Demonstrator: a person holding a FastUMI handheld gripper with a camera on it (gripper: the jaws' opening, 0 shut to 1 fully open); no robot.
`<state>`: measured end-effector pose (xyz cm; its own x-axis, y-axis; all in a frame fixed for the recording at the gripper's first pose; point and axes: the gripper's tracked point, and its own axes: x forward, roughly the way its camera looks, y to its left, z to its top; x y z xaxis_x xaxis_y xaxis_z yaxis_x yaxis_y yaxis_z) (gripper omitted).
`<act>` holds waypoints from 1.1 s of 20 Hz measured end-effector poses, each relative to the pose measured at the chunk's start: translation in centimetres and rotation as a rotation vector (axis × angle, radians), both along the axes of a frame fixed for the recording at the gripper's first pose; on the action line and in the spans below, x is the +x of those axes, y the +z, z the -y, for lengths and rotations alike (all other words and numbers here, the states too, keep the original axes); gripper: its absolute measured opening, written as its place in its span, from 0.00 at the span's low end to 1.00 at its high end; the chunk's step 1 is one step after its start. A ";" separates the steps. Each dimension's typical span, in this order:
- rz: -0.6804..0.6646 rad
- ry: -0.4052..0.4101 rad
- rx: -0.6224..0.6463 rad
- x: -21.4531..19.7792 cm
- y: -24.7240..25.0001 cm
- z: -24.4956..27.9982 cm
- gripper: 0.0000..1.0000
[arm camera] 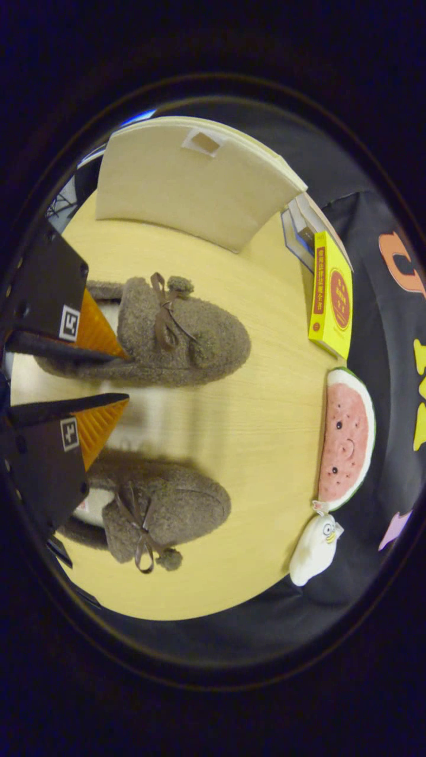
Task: Open the storage box then place both shoes into the box .Put the left shoe in first, then the right shoe, with the right side of both shoes facing outward in a uniform manner.
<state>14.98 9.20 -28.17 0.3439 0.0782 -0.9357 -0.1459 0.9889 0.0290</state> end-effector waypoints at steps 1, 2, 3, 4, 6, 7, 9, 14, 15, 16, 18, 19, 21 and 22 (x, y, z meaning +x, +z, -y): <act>-0.003 -0.010 -0.005 -0.1 0.2 0.0 0.10; -0.011 -0.013 -0.010 0.2 0.1 0.2 0.08; -0.013 -0.030 -0.010 0.0 0.3 0.3 0.00; -0.020 -0.049 0.005 -0.2 0.1 0.2 0.00; -0.044 -0.099 0.081 -0.9 0.8 -0.3 0.01; -0.058 -0.120 0.119 -1.3 1.5 -0.6 0.00; -0.053 -0.158 0.156 -1.7 3.4 -0.2 0.00; 0.006 -0.225 0.233 -1.8 10.1 -1.7 0.00; 0.035 -0.225 0.248 -2.0 12.1 -2.1 0.00; 0.059 -0.221 0.262 -2.0 13.8 -3.0 0.00; 0.101 -0.213 0.292 -1.4 16.4 -5.4 0.00; 0.124 -0.209 0.308 -1.3 17.6 -6.6 0.00; 0.165 -0.189 0.343 -1.1 19.5 -9.5 0.00; 0.178 -0.174 0.362 -1.2 20.0 -11.2 0.00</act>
<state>13.80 20.42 -8.13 0.5341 0.3172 -0.7837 -0.0119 0.9297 0.3682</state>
